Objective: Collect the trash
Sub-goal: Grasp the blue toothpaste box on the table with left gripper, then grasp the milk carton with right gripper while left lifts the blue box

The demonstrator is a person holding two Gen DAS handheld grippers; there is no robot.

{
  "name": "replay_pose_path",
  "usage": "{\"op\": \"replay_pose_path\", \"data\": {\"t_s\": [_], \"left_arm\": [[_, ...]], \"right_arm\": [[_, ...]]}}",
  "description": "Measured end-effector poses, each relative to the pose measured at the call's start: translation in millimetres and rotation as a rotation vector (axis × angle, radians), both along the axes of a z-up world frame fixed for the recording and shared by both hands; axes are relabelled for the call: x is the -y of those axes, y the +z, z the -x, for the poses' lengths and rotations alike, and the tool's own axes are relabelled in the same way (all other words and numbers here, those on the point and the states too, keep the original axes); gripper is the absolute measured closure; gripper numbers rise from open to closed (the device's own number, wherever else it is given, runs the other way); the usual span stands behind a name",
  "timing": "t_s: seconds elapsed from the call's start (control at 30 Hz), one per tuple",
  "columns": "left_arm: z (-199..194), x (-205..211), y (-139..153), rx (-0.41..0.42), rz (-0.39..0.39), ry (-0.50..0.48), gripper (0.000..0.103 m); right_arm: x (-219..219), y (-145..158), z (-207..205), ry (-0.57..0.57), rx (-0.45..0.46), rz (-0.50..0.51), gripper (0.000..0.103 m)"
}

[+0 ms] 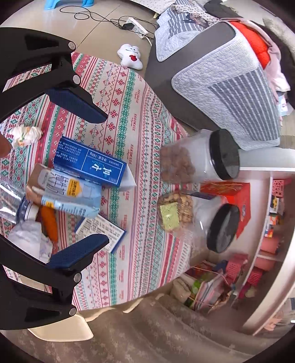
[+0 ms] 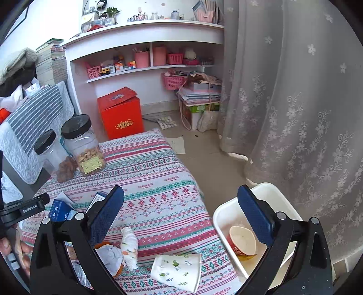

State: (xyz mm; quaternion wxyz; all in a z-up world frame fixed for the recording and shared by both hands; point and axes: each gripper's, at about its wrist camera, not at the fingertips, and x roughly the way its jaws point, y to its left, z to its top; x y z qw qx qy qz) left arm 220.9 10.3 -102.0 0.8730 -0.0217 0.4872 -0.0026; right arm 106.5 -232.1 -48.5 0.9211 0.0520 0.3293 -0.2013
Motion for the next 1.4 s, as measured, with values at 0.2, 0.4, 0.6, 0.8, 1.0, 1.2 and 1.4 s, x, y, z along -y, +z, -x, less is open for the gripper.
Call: {"op": "replay_pose_path", "data": {"t_s": [0.2, 0.4, 0.6, 0.8, 1.0, 1.2, 1.4], "left_arm": [[-17.8, -15.6, -30.6, -0.128, -0.032, -0.074, 0.008], [-22.4, -37.0, -34.6, -0.166, 0.065, -0.057, 0.008], [-40.4, -31.5, -55.0, -0.225, 0.065, -0.062, 0.017], [-53.5, -20.9, -78.6, -0.299, 0.049, -0.08, 0.058], [-30.7, -44.5, -40.9, -0.195, 0.109, -0.016, 0.063], [42.1, -87.5, 66.5, 0.051, 0.254, 0.104, 0.063], [100.6, -120.3, 94.8, 0.252, 0.274, 0.152, 0.063]], "right_arm": [[-13.1, -15.3, -16.0, 0.043, -0.06, -0.088, 0.007], [-31.6, -27.4, -27.0, 0.089, -0.102, -0.135, 0.007], [-39.9, -32.8, -30.7, 0.133, -0.142, -0.158, 0.007], [-33.7, -50.9, -41.5, 0.162, -0.222, -0.317, 0.007], [-48.3, -59.4, -50.0, 0.247, -0.259, -0.43, 0.007], [-85.7, -65.4, -70.1, 0.358, -0.34, -0.494, 0.007], [-127.7, -93.5, -111.3, 0.402, -0.495, -0.53, 0.013]]}}
